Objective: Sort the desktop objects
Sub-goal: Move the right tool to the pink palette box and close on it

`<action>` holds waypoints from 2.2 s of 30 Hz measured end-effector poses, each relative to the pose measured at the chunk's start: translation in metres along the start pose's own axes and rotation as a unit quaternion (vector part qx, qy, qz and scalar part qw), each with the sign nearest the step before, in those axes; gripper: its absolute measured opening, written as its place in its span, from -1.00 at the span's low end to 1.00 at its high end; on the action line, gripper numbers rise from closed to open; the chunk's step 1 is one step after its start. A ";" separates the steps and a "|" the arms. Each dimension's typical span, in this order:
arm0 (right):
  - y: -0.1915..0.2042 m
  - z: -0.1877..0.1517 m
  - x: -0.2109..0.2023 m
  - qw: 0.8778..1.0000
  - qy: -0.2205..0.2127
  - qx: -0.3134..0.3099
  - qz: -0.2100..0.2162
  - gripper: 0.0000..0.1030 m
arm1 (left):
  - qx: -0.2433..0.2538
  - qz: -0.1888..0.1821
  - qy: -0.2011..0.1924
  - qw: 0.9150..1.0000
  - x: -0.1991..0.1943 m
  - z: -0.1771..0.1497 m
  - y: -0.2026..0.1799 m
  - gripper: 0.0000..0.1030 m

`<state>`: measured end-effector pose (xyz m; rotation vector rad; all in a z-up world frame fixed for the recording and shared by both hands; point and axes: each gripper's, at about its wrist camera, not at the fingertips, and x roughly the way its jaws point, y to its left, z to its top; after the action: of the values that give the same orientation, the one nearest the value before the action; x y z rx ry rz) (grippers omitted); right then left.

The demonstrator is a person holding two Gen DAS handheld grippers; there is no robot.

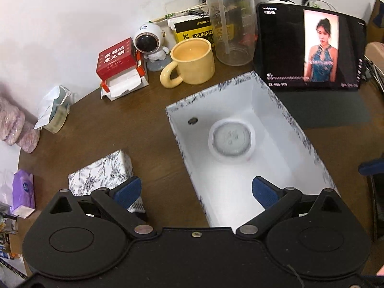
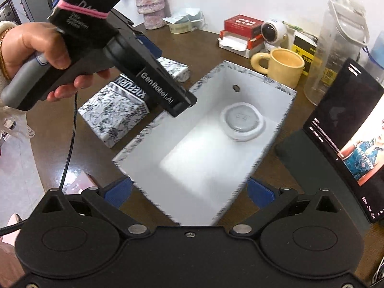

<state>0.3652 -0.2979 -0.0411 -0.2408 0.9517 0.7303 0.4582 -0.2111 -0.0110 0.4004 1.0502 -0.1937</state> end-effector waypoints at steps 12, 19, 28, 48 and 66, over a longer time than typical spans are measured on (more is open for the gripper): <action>0.085 -0.002 0.002 0.999 0.002 -0.036 0.011 1.00 | 0.003 -0.002 0.003 1.000 -0.046 -0.078 0.024 0.93; 0.133 -0.010 0.014 0.996 0.016 -0.077 0.034 1.00 | -0.009 0.001 0.008 1.000 -0.071 -0.128 0.039 0.93; 0.181 -0.025 0.042 0.986 0.047 -0.148 0.060 1.00 | -0.031 0.003 0.021 0.999 -0.094 -0.192 0.058 0.93; 0.213 -0.043 0.152 0.920 0.147 -0.349 0.098 0.92 | -0.037 -0.002 0.040 0.999 -0.091 -0.290 0.056 0.93; 0.222 -0.042 0.175 0.884 0.205 -0.408 0.101 0.67 | -0.065 -0.036 0.039 0.997 -0.072 -0.297 0.060 0.93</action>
<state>0.2546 -0.0740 -0.1797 -1.0865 1.0262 1.2894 0.2051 -0.0370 -0.0639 0.2559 1.1491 -0.1734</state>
